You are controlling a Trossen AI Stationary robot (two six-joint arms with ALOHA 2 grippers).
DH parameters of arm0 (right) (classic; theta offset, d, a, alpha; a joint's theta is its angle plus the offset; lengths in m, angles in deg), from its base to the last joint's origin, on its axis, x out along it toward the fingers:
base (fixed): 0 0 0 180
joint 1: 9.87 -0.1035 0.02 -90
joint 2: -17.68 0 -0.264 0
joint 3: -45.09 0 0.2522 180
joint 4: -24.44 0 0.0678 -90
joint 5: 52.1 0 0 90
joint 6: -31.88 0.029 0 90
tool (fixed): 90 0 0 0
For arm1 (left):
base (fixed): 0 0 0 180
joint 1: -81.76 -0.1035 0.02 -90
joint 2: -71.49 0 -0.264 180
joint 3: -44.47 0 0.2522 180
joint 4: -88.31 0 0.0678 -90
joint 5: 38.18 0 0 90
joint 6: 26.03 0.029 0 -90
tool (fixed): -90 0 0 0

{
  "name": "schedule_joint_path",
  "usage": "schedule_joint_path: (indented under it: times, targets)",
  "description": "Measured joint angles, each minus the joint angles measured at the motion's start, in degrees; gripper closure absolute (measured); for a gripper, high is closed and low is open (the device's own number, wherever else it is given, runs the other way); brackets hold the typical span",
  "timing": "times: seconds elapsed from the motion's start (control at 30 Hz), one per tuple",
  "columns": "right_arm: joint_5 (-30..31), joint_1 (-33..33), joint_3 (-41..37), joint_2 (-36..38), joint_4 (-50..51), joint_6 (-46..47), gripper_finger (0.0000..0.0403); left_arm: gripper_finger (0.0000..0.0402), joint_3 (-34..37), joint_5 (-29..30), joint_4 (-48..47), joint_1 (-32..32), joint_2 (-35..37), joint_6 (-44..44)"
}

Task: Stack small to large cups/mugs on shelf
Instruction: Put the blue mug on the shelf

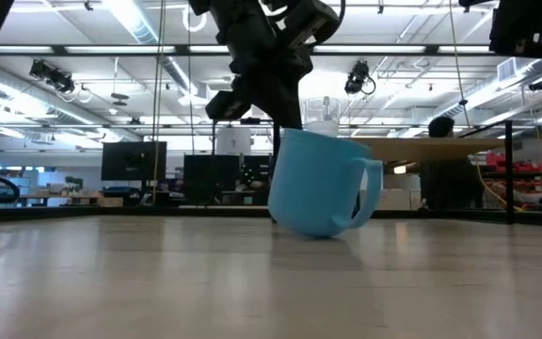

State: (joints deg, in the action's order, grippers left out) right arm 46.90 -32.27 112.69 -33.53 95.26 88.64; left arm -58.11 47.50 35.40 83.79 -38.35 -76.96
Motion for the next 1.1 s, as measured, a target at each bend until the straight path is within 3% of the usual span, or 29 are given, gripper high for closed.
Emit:
schedule_joint_path:
  times: [0.27,0.53,0.83,1.1]
  targets:
    - [1.5,0.5,0.0,-7.3,-6.6,-5.1,0.0337,0.0395,0.0,0.0,1.6,-1.6,0.0,2.1]
    - [1.3,7.5,0.0,-17.8,-12.6,-12.2,0.032,0.0396,0.0,0.0,1.6,-2.4,0.0,2.9]
    - [-5.7,16.8,0.0,-27.0,-21.9,-17.0,0.0269,0.0394,0.0,0.0,1.2,-2.3,0.0,3.6]
    - [-7.9,17.4,0.0,-30.8,-28.1,-17.0,0.0262,0.0383,0.0,0.5,1.1,-2.6,0.0,3.7]
